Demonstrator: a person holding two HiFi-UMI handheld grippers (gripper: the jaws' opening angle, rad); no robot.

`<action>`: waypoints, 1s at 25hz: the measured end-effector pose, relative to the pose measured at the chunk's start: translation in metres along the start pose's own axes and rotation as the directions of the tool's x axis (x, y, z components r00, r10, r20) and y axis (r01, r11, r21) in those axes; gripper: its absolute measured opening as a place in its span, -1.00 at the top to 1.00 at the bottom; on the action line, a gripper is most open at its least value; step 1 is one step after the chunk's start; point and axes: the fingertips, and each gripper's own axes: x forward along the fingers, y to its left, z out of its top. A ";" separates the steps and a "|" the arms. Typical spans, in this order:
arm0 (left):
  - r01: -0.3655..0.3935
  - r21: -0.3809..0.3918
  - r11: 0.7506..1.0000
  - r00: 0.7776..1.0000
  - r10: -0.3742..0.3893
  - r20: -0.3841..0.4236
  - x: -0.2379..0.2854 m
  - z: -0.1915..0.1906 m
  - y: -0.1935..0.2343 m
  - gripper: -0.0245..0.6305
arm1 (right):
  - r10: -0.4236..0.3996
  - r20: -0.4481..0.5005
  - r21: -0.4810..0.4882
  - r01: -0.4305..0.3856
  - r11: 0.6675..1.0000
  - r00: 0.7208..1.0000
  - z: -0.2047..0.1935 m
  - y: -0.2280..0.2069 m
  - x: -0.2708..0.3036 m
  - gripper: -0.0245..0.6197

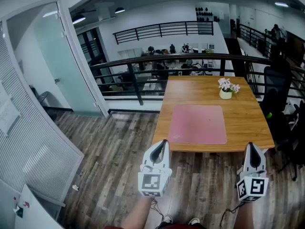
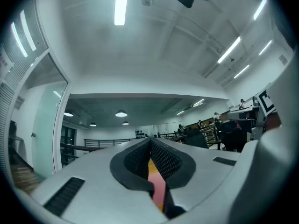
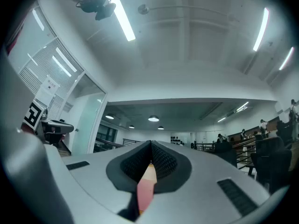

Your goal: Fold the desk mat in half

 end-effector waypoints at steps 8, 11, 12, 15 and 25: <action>-0.004 -0.029 1.000 1.000 0.004 0.007 0.004 -0.002 -0.024 0.87 | -0.006 0.006 0.013 0.006 1.000 1.000 -0.006 -0.024 -0.007 0.90; -0.009 -0.022 1.000 1.000 0.009 -0.003 0.005 -0.006 -0.032 0.87 | -0.008 0.012 0.017 0.008 1.000 1.000 -0.008 -0.033 -0.010 0.90; -0.009 -0.023 1.000 1.000 0.009 -0.006 0.007 -0.007 -0.035 0.87 | -0.010 0.015 0.018 0.010 1.000 1.000 -0.009 -0.036 -0.010 0.90; -0.008 -0.038 0.999 1.000 0.008 -0.019 0.011 -0.012 -0.045 0.87 | -0.007 0.020 0.045 0.006 0.999 1.000 -0.015 -0.048 -0.012 0.90; -0.063 -0.057 0.996 0.996 0.059 -0.065 0.010 -0.024 -0.083 0.87 | 0.040 0.028 0.054 -0.041 0.998 0.999 -0.032 -0.083 -0.018 0.90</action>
